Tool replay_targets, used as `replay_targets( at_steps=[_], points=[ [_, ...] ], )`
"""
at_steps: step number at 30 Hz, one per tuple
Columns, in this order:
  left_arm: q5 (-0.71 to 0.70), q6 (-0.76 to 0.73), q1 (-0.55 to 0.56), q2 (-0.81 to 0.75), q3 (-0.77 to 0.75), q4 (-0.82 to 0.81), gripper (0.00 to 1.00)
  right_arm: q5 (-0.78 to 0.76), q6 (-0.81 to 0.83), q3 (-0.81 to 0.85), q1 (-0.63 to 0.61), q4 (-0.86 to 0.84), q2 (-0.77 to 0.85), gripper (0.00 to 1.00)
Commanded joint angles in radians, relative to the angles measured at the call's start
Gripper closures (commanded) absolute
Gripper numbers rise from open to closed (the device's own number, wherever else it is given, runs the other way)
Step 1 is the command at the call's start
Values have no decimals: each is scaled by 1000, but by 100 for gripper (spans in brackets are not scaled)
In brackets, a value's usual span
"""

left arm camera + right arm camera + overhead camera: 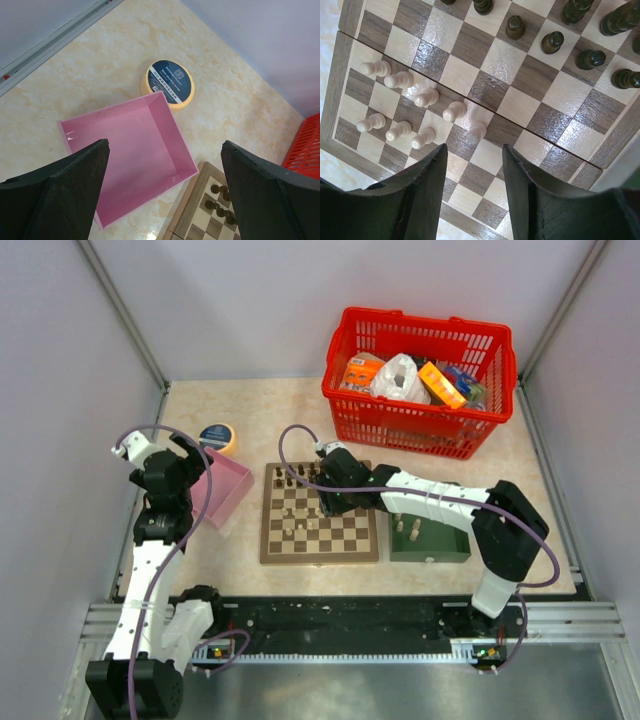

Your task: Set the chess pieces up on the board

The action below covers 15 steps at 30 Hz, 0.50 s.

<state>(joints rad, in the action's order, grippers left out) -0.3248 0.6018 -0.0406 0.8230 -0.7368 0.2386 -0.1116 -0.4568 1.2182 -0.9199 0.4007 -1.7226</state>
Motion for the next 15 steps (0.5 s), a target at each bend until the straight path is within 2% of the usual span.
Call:
replay_targets(
  at_steps=[1, 5, 11, 15],
  points=[
    [-19, -19, -5, -21, -9, -45, 1, -68, -3, 41, -13, 4, 47, 52],
    [-17, -16, -4, -12, -13, -53, 1, -128, 21, 21, -10, 12, 112, 52],
    [50, -7, -5, 5, -12, -74, 1, -30, 9, 30, -10, 7, 95, 53],
    [61, -5, -5, 8, -12, -73, 1, -20, 7, 23, -31, -11, 89, 53]
  ],
)
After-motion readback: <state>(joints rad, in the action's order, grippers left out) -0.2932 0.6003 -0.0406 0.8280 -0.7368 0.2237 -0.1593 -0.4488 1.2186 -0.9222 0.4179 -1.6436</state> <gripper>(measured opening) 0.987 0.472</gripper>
